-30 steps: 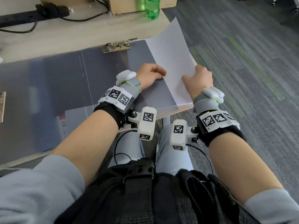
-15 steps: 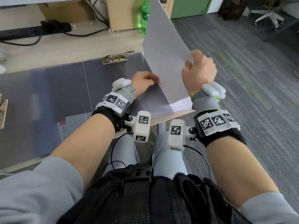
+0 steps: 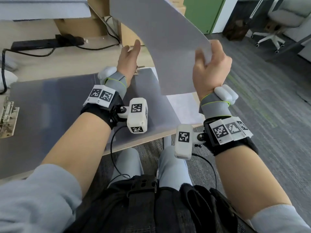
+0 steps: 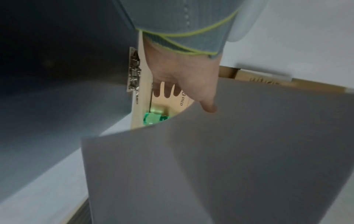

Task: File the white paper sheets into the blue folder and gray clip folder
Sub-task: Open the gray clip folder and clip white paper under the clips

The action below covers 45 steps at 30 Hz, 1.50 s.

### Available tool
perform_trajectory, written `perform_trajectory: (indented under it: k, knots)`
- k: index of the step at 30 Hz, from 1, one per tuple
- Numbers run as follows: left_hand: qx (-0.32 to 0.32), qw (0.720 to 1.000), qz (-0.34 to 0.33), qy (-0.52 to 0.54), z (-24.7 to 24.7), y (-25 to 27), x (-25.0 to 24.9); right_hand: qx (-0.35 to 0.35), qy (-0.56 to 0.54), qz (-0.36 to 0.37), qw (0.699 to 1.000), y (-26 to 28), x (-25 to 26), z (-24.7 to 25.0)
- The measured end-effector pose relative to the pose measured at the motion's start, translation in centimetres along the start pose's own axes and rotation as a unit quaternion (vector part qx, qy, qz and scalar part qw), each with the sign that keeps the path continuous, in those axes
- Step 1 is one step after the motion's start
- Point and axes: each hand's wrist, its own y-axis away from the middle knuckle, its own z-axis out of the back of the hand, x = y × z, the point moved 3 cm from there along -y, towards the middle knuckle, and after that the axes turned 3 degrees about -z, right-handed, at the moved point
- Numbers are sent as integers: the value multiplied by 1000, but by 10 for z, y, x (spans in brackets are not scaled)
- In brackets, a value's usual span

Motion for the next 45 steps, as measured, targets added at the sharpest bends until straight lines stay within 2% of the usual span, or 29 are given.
perform_trajectory:
  k: [2, 5, 7, 9, 11, 15, 18, 21, 25, 30, 37, 42, 45]
  knots:
    - [4, 1000, 6, 2, 4, 0, -11, -4, -29, 13, 1000, -2, 5, -1]
    - [-8, 1000, -2, -4, 10, -3, -18, 46, -91, 1, 995, -5, 7, -13]
    - [-42, 999, -6, 16, 18, -3, -18, 83, -135, -37, 987, -3, 0, -24]
    - [-107, 994, -25, 24, 34, -6, -13, 127, -172, -85, 973, 3, -11, -35]
    - [-139, 988, -51, 47, 47, -11, -5, 186, -178, -110, 960, 11, -20, -48]
    - [-131, 988, -72, 46, 58, -5, -5, 290, -180, -169, 925, 25, -17, -71]
    - [-100, 988, -110, 45, 60, 2, -17, 284, -265, -223, 894, 23, -7, -76]
    - [-106, 984, -132, 51, 72, 12, -35, 278, -334, -230, 871, 15, -1, -79]
    - [-78, 986, -138, 48, 84, 17, -40, 305, -350, -223, 857, 21, -1, -83]
    - [-61, 984, -162, 48, 89, 24, -52, 284, -391, -224, 846, 17, 10, -84]
    - [-4, 993, -116, 25, 101, 26, -35, 316, -364, -236, 844, 29, 1, -85]
    - [8, 996, -87, 11, 90, 30, -41, 269, -387, -245, 847, 21, 10, -87]
    - [5, 995, -98, 14, 88, 32, -38, 259, -380, -266, 847, 25, 4, -90]
